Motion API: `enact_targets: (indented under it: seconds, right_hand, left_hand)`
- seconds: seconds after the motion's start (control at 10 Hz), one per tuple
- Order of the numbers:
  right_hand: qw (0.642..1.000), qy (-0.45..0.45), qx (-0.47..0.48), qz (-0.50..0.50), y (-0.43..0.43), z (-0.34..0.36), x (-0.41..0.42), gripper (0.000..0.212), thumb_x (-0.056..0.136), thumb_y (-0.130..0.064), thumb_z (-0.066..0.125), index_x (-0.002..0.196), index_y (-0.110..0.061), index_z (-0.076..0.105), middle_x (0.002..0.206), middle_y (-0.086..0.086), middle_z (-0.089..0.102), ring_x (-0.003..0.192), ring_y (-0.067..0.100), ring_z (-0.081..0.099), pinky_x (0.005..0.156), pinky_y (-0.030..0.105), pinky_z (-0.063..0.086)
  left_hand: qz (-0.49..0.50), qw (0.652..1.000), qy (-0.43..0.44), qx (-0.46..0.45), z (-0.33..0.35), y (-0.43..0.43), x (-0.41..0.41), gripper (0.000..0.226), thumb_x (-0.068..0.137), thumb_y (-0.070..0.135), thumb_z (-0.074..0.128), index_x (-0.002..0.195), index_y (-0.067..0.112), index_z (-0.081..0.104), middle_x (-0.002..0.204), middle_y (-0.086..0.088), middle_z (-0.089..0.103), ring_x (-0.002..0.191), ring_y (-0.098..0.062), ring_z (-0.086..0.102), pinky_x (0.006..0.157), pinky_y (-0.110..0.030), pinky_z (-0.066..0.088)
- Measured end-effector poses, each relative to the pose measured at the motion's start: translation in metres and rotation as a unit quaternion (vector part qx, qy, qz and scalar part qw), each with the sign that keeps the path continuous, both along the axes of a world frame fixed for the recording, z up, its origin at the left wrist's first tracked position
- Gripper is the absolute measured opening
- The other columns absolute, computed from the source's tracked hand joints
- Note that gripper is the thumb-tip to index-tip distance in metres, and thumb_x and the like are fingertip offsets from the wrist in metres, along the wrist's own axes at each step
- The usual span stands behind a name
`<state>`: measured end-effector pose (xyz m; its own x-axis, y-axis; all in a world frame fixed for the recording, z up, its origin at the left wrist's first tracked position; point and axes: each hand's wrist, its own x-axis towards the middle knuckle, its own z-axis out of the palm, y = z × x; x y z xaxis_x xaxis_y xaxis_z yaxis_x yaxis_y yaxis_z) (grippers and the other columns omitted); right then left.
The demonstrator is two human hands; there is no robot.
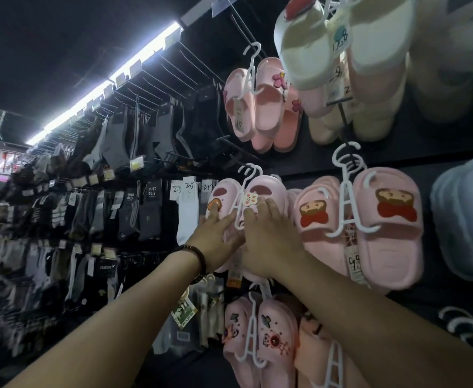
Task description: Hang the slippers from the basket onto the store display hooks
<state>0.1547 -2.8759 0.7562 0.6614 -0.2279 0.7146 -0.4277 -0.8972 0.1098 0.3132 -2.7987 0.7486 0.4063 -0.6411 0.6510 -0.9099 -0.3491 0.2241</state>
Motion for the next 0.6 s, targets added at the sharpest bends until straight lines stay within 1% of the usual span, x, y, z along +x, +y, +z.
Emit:
enact_targets:
  seconds: [0.1,0.2,0.3,0.4,0.5,0.6]
  right_hand:
    - [0.999,0.036,0.023,0.014,0.002,0.003,-0.003,0.082,0.088,-0.039,0.066,0.156,-0.011,0.029,0.172,0.022,0.010,0.162,0.038,0.002,0.127,0.053,0.025]
    - [0.997,0.045,0.055,0.041,0.001,0.008,-0.008,0.080,0.089,-0.038,0.065,0.157,-0.014,0.030,0.174,0.017,0.007,0.162,0.035,0.001,0.126,0.055,0.026]
    - [0.993,0.045,0.085,0.070,0.000,0.010,-0.010,0.083,0.092,-0.039,0.065,0.161,-0.016,0.026,0.176,0.012,0.001,0.163,0.033,-0.004,0.129,0.056,0.018]
    - [0.990,0.030,0.108,0.090,0.000,0.009,-0.010,0.087,0.091,-0.040,0.066,0.163,-0.018,0.022,0.176,0.009,0.000,0.163,0.032,-0.005,0.130,0.056,0.014]
    - [0.981,-0.022,0.143,0.126,0.004,0.002,-0.012,0.084,0.086,-0.040,0.064,0.159,-0.022,0.025,0.174,0.003,0.008,0.162,0.032,0.007,0.126,0.061,0.025]
    - [0.978,-0.076,0.140,0.138,0.007,-0.002,-0.019,0.069,0.080,-0.047,0.057,0.144,-0.025,0.042,0.157,0.001,0.034,0.144,0.030,0.040,0.108,0.059,0.047]
  left_hand:
    - [0.017,1.000,-0.019,0.008,0.000,0.004,0.004,0.079,0.095,0.070,0.048,0.162,0.042,0.018,0.172,-0.007,-0.013,0.159,-0.035,-0.005,0.129,-0.051,0.009]
    - [0.028,0.999,-0.030,-0.010,-0.001,0.011,0.005,0.077,0.095,0.067,0.051,0.161,0.042,0.021,0.173,-0.003,-0.013,0.159,-0.038,-0.002,0.127,-0.055,0.015]
    - [0.029,0.998,-0.056,-0.005,-0.006,0.018,0.009,0.077,0.096,0.058,0.056,0.162,0.041,0.018,0.172,0.007,-0.018,0.159,-0.033,-0.002,0.127,-0.055,0.020]
    - [0.038,0.998,-0.058,0.009,-0.006,0.029,0.002,0.075,0.098,0.059,0.052,0.161,0.040,0.016,0.172,0.006,-0.013,0.160,-0.025,0.005,0.126,-0.052,0.024]
    - [0.021,0.998,-0.045,-0.037,-0.009,0.040,-0.019,0.070,0.099,0.054,0.055,0.159,0.026,0.032,0.171,-0.002,0.019,0.154,-0.021,0.027,0.123,-0.046,0.032]
    - [0.004,0.996,0.007,-0.094,-0.011,0.051,-0.050,0.057,0.100,0.043,0.060,0.151,0.020,0.046,0.153,-0.004,0.050,0.136,-0.020,0.050,0.114,-0.037,0.042]
